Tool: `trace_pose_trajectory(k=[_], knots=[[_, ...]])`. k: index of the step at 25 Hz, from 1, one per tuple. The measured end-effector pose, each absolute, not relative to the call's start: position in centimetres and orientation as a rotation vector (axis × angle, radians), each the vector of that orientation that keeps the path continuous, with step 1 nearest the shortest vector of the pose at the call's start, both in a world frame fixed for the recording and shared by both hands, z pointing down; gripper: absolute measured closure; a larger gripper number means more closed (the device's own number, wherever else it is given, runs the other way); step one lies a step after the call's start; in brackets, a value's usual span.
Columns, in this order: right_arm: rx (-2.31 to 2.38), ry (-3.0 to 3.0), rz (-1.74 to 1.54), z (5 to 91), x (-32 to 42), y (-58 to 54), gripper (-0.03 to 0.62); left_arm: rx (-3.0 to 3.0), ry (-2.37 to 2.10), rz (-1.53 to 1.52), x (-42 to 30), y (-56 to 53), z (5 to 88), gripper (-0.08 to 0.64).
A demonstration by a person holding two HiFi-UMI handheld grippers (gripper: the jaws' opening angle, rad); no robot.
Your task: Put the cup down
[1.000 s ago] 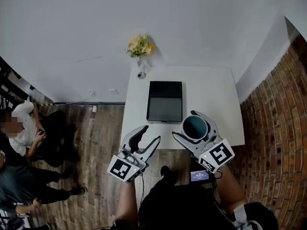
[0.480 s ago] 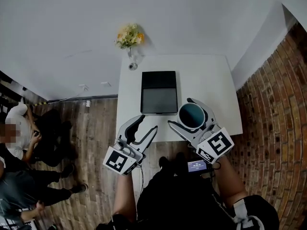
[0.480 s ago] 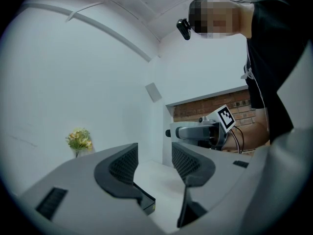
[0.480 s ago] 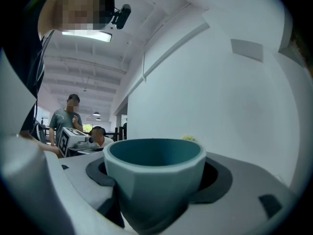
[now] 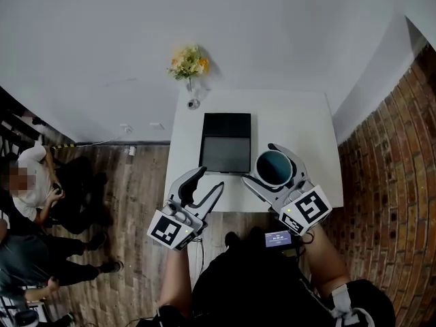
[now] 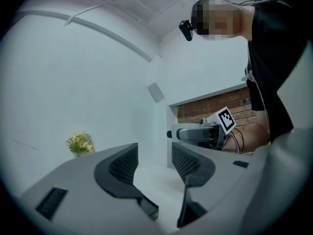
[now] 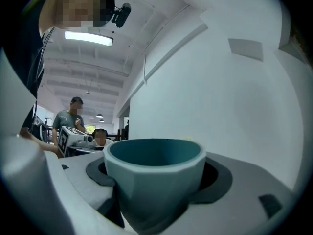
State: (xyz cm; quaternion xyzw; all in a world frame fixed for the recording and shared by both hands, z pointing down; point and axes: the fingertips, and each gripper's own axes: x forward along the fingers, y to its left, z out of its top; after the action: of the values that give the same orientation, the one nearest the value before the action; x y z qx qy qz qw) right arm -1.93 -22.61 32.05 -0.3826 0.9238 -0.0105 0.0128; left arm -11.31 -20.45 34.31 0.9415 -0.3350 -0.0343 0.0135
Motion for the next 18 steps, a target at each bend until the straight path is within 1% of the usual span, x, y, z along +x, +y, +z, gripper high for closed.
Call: trace_pose_trajectory(k=[7, 18], knots=[[-1.141, 2.886, -0.037, 32.2, -1.0, -24.2, 0.183, 2.929, -1.089, -0.052, -10.4, -21.5, 34.4, 0.353], [-1.102, 2.899, -0.024, 34.6, -1.5, -27.4, 0.183, 2.885, -1.165, -0.075, -10.8, -23.5, 35.9, 0.354]])
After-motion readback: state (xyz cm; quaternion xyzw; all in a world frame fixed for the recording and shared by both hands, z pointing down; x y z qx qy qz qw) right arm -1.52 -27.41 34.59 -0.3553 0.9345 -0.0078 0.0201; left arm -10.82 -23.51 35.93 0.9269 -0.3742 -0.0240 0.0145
